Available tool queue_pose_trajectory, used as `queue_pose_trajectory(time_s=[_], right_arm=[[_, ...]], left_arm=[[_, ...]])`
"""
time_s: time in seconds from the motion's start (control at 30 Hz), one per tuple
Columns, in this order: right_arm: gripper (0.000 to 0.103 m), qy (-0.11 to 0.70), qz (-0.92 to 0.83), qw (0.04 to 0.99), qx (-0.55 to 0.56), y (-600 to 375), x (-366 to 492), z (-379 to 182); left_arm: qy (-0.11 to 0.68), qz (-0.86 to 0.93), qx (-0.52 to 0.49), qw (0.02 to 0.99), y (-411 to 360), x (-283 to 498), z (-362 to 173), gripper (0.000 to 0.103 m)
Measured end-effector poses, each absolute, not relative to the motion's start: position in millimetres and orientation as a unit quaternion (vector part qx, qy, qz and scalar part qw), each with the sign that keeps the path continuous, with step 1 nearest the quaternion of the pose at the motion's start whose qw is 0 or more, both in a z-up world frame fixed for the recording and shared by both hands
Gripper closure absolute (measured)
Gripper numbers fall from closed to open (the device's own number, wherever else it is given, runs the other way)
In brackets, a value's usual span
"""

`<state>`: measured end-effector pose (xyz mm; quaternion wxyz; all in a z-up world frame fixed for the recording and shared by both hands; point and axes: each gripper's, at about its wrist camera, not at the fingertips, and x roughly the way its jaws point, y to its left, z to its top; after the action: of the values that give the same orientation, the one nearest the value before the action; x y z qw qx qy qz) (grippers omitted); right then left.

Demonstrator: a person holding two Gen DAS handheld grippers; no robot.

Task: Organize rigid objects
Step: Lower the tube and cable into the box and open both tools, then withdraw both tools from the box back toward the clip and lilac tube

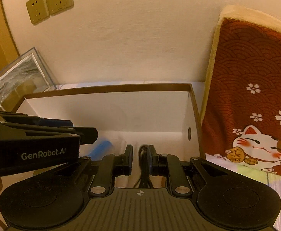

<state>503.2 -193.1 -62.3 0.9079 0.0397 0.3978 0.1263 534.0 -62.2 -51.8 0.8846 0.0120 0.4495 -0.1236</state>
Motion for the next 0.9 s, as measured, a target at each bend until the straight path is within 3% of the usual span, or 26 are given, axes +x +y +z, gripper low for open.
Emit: queue_pose_trajectory(time_s=[0.03,0.17,0.3,0.53,0.9], right_arm=[[0.072,0.394,0.128,0.909,0.039,-194,500,-61],[0.052,0.382,0.130,0.914,0.038,-195,483,-55],[0.048,0.380,0.131,0.915,0.046,-201,466,-49],[0.041,0.368,0.124,0.921,0.037,-215,428,-39],[0.040,0.351,0.121,0.928,0.029,-219,372,-20]], left_arm=[[0.450,-0.123,0.013,0.885,-61,533,-52,0.068],[0.448,-0.125,0.016,0.885,-59,524,-50,0.067],[0.438,-0.126,0.030,0.890,-58,509,-45,0.058],[0.429,-0.113,0.045,0.895,-46,470,-37,0.056],[0.409,-0.083,0.039,0.908,-21,420,-6,0.052]])
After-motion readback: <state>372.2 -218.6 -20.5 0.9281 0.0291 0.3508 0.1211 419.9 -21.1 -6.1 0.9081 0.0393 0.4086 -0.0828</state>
